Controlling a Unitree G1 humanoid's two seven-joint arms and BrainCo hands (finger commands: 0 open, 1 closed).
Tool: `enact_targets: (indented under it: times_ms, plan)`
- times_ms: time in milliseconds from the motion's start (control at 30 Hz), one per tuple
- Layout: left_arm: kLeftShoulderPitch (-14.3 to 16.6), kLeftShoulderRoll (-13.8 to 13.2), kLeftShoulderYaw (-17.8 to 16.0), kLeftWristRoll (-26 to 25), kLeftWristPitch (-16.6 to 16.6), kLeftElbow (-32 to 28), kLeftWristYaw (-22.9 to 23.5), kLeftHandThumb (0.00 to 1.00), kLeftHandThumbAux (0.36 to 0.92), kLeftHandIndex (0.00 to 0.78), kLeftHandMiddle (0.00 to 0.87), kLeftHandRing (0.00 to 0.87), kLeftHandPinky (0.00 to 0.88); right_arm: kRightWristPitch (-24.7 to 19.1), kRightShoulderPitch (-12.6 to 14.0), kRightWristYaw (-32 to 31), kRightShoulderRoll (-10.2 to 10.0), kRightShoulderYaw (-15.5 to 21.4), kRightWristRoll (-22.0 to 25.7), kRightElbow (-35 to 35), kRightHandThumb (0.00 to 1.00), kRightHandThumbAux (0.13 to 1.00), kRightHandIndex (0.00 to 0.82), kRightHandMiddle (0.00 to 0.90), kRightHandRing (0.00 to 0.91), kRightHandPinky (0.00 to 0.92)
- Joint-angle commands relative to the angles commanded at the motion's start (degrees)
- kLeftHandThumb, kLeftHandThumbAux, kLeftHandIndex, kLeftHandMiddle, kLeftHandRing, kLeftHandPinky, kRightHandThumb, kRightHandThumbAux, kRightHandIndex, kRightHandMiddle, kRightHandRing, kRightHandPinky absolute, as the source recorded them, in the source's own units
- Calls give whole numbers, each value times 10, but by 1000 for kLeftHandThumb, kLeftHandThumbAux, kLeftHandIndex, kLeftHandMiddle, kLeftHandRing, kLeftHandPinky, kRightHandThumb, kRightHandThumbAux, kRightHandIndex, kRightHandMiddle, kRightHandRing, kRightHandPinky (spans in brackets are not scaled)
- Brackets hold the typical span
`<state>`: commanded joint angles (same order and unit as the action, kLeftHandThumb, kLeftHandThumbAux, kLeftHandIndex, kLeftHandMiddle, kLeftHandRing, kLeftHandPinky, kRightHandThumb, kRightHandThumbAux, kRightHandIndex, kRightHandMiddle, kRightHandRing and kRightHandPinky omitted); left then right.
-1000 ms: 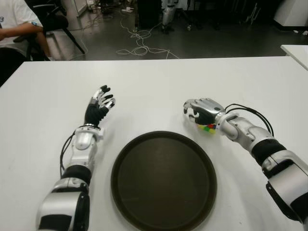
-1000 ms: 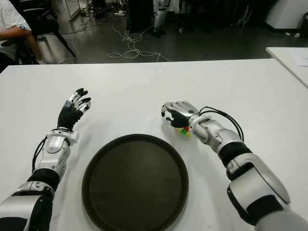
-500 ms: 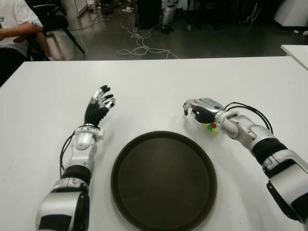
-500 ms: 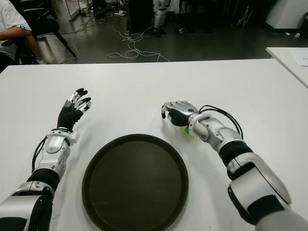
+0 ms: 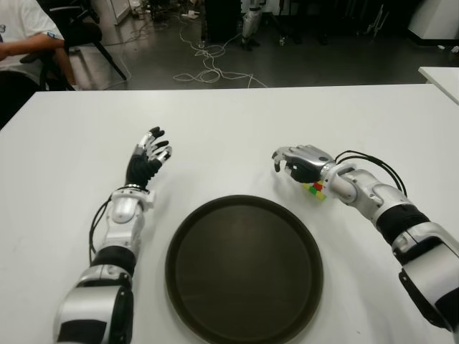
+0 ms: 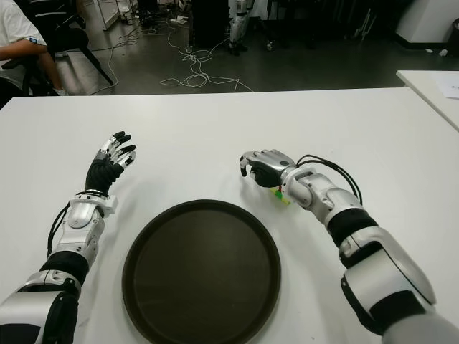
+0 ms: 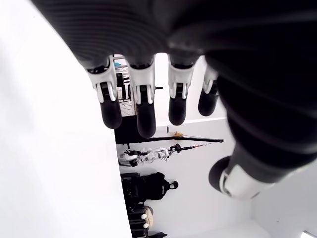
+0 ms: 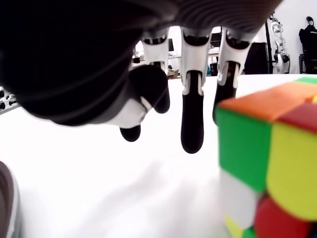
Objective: Pick up the Rubik's Cube and put it in the plate
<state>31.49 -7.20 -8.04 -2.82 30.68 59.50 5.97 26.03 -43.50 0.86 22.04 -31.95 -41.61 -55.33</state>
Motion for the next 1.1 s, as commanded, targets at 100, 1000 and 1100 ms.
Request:
enact_targets:
  times_ms: [100,1000,1100]
  plan:
    - [1,0,0,1,2,1,-1,364,684,56,134,143,163,0,-1,0,-1,1,1,-5,938,680,433,226,444,368]
    - [4,-2,5,9,5,6,-8,330,677,64,136,149,172,-44,-4,147,-6,-18,-43,-25,190,343,1,0,1,1]
    - [4,-2,4,8,3,6,-8,336,681,63,136,147,162,-47,-4,162,-6,-18,-44,-28,145,297,0,0,0,0]
